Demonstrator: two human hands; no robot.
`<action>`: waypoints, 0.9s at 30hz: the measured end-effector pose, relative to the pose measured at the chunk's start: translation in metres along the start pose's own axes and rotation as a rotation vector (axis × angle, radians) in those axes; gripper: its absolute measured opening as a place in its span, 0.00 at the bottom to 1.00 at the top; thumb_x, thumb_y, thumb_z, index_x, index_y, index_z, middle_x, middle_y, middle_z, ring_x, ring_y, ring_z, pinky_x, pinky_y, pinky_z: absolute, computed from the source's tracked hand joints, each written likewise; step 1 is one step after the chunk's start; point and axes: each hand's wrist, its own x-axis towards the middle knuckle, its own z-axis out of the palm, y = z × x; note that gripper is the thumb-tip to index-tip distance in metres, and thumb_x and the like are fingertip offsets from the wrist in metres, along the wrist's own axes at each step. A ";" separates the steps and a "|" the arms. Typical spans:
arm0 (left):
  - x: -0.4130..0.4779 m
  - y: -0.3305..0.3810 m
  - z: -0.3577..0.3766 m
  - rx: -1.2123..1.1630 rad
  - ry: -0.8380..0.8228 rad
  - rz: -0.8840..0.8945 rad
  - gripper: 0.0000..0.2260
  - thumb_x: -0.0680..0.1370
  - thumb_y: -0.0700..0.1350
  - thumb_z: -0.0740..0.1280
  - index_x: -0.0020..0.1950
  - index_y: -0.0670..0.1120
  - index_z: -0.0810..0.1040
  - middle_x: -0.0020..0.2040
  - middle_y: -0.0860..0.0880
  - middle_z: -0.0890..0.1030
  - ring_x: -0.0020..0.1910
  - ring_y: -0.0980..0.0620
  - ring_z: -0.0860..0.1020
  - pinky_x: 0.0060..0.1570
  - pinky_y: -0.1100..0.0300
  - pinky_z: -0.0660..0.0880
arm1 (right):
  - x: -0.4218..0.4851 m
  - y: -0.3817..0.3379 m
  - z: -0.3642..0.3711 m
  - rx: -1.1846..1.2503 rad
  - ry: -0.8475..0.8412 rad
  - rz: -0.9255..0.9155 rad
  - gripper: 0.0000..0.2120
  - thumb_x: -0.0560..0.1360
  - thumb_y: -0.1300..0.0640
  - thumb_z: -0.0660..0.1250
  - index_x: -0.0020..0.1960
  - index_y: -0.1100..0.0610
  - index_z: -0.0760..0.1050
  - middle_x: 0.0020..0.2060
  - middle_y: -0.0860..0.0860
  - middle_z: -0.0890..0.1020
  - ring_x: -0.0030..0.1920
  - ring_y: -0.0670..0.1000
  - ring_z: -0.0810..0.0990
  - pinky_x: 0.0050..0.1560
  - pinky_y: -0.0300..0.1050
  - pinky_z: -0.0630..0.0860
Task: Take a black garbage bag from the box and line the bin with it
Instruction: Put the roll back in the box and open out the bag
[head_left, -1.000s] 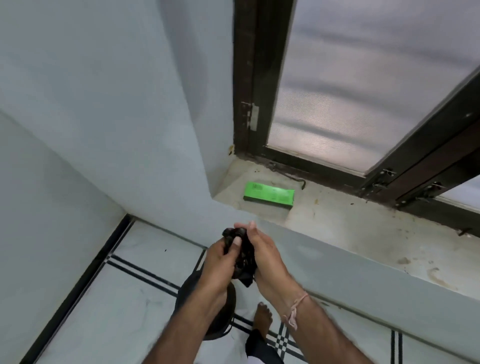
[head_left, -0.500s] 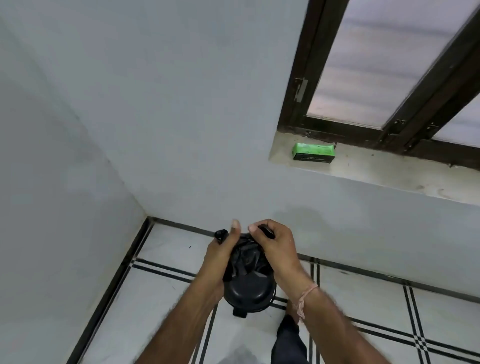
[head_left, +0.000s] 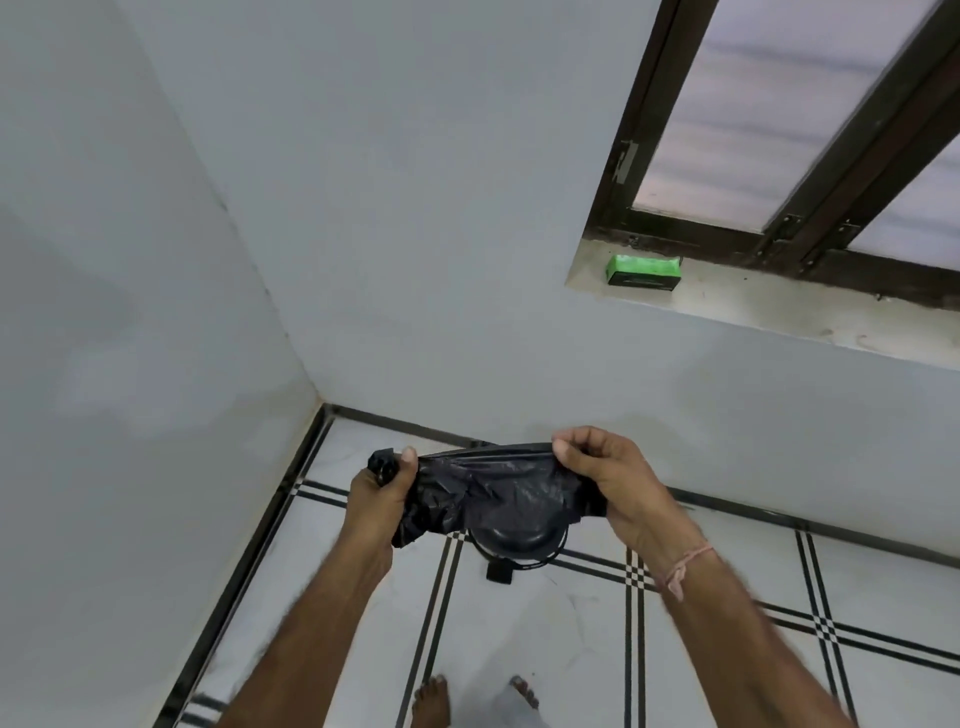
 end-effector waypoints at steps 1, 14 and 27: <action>0.000 -0.007 -0.003 0.066 0.008 0.011 0.14 0.80 0.52 0.72 0.55 0.42 0.82 0.50 0.44 0.87 0.52 0.44 0.86 0.45 0.55 0.83 | -0.004 0.001 0.000 -0.010 0.001 -0.013 0.03 0.76 0.66 0.73 0.48 0.60 0.83 0.39 0.53 0.83 0.37 0.50 0.82 0.34 0.38 0.80; -0.057 -0.009 0.065 0.133 -0.376 0.384 0.12 0.83 0.46 0.69 0.54 0.35 0.81 0.50 0.30 0.82 0.47 0.42 0.82 0.53 0.37 0.80 | -0.034 -0.010 0.010 -0.051 -0.104 -0.107 0.11 0.78 0.64 0.72 0.60 0.62 0.80 0.44 0.59 0.85 0.38 0.51 0.85 0.34 0.39 0.79; -0.074 -0.022 0.081 0.068 -0.393 0.258 0.09 0.82 0.45 0.70 0.59 0.43 0.85 0.52 0.41 0.88 0.54 0.38 0.86 0.51 0.53 0.84 | -0.039 0.014 -0.002 0.196 0.101 -0.192 0.06 0.78 0.65 0.72 0.55 0.65 0.82 0.43 0.60 0.87 0.41 0.51 0.86 0.42 0.41 0.83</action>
